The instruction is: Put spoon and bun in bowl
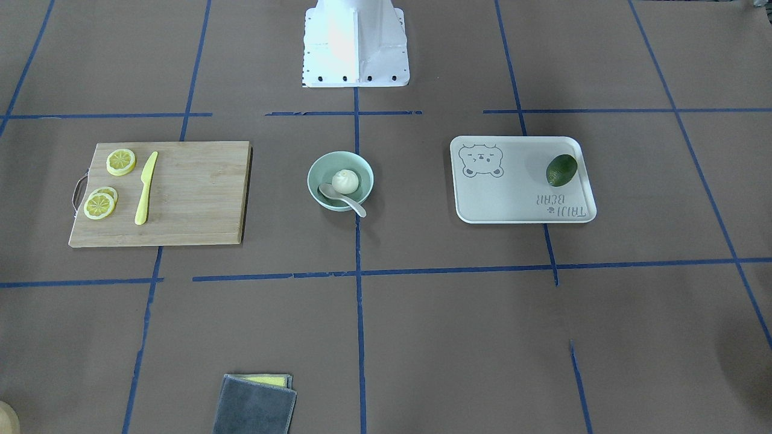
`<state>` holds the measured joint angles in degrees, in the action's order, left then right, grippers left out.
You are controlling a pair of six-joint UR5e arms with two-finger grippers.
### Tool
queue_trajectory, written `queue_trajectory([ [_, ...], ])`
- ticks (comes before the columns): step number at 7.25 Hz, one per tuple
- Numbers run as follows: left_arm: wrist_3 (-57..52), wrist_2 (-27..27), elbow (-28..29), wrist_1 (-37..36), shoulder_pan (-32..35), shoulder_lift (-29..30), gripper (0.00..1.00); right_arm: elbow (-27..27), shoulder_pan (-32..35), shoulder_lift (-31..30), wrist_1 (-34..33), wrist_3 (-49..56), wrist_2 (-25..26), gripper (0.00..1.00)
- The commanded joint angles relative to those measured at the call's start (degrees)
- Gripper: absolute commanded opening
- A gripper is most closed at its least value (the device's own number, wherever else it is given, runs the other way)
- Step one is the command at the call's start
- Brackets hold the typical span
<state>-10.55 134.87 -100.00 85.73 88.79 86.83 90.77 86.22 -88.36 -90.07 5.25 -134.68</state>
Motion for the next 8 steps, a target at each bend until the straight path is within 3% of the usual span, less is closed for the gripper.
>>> queue_trajectory([
  [1, -0.88, 1.7, 2.34, -2.67, -0.02, 0.88, 1.0, 0.02, 0.0, 0.03, 0.07, 0.03, -0.05, 1.0],
  [5, -1.14, 2.67, 2.35, -0.83, 0.07, -1.84, 1.0, -0.86, 0.0, 0.03, 0.25, -0.24, 0.21, 1.0],
  [8, -0.87, 2.33, 2.35, -2.06, 0.07, 2.37, 1.0, -1.3, 0.0, 0.29, 0.25, -0.24, 0.12, 1.0],
])
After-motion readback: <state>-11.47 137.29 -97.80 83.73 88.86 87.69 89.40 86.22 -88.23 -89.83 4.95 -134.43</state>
